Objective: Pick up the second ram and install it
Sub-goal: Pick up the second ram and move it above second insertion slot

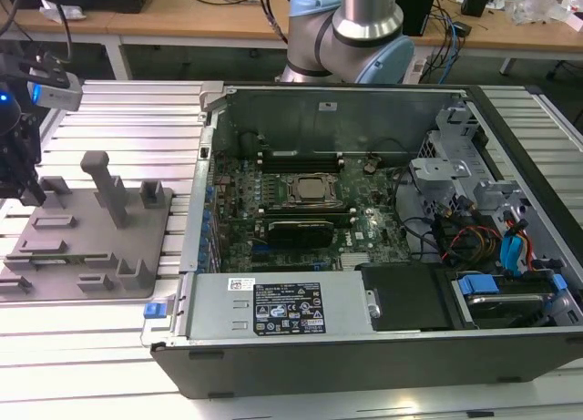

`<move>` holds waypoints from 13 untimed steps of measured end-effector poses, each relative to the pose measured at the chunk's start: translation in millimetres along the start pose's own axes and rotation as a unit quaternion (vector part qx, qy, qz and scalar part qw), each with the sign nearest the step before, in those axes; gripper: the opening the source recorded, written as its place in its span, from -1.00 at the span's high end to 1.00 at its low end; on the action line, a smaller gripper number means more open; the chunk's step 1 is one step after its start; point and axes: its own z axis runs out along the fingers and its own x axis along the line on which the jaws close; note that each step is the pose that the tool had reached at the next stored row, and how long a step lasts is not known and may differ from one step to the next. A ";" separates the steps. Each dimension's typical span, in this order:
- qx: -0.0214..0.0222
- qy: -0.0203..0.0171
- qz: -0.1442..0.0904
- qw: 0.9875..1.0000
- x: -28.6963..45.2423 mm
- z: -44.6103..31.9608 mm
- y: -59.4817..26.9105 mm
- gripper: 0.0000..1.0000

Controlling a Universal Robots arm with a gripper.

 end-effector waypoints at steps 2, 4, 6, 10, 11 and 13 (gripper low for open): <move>0.000 0.000 0.000 1.000 0.0 0.1 0.0 0.84; 0.000 0.000 -0.001 1.000 0.7 1.4 0.5 0.84; 0.001 0.000 -0.001 1.000 3.7 6.4 3.0 0.84; 0.001 0.000 -0.001 1.000 8.5 12.1 5.1 0.84; 0.001 0.000 -0.001 1.000 10.2 13.8 5.3 0.84; 0.001 0.000 -0.001 1.000 13.9 17.9 5.4 0.84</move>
